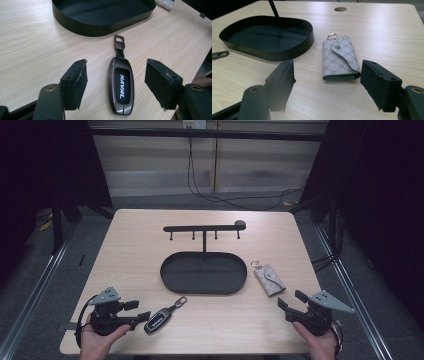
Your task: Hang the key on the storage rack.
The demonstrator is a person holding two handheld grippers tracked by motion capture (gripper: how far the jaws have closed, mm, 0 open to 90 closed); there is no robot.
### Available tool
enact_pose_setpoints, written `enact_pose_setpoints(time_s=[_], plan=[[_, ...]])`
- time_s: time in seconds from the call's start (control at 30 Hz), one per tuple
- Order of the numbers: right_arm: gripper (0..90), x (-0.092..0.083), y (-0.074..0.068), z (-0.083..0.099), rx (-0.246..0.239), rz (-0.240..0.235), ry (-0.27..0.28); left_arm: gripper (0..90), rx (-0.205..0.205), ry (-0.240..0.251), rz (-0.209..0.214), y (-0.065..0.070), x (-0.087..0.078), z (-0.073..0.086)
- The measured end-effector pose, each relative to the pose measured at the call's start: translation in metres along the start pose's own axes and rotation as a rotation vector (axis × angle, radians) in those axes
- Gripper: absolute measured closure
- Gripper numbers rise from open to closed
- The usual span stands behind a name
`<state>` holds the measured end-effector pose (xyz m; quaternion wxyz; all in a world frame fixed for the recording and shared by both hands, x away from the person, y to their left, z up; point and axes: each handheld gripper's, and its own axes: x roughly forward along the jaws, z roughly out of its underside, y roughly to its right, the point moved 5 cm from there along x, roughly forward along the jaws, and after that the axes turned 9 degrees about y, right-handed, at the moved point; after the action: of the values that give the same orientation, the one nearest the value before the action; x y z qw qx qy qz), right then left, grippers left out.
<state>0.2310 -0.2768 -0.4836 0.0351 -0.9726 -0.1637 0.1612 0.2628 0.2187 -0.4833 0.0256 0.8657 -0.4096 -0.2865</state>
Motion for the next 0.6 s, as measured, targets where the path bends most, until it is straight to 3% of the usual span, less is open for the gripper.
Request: enact_pose_setpoints(time_s=[0.17,0.23,0.37,0.6], plan=[[27.9,0.0,0.001,0.001,0.021,0.005,-0.021,34.1,0.0,0.026,0.01,0.002,0.001,-0.002],[29.1,0.001,0.001,0.003,0.021,0.02,-0.046,34.6,-0.006,0.028,0.015,0.004,0.001,-0.002],[31.6,-0.002,0.0,0.002,0.039,0.018,-0.043,35.2,-0.006,0.013,0.012,0.004,0.003,-0.001],[30.5,-0.009,-0.009,0.001,-0.012,-0.001,-0.026,40.0,0.007,-0.024,-0.004,0.007,0.003,0.0]])
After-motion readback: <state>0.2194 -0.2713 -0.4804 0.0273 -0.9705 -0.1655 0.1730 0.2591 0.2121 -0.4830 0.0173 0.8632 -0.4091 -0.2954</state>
